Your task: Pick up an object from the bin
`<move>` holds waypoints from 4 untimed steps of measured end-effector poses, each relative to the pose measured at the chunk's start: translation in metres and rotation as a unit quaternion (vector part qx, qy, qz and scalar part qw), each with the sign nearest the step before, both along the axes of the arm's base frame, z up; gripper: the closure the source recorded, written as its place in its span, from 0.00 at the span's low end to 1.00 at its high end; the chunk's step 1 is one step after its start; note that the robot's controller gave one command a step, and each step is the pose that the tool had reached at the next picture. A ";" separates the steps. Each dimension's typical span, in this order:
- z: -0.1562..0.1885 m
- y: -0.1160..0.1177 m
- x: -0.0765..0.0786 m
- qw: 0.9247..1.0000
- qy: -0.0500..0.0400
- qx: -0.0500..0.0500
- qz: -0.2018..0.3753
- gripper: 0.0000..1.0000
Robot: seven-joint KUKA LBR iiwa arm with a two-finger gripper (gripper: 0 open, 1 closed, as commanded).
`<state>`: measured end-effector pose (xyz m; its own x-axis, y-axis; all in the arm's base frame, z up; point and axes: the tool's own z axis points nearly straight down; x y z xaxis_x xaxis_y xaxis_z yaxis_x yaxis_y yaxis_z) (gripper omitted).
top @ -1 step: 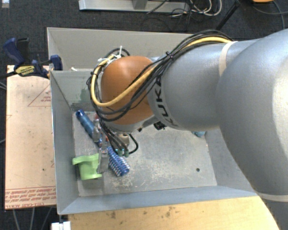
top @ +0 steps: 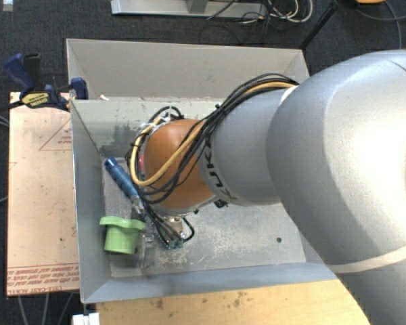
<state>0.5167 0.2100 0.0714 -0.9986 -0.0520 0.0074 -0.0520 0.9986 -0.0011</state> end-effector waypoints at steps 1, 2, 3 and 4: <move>0.004 -0.002 0.004 1.000 -0.004 -0.001 -0.002 1.00; 0.101 0.003 0.013 1.000 -0.009 0.003 -0.005 1.00; 0.096 0.002 0.011 1.000 -0.004 0.002 -0.005 0.00; 0.023 -0.044 -0.035 0.999 0.001 -0.001 -0.045 0.00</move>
Offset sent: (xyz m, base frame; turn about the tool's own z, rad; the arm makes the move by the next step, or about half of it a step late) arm 0.0000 0.0000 0.0000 0.0000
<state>0.4820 0.1659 0.0946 -0.9993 0.0371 0.0089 0.0370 0.9993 -0.0030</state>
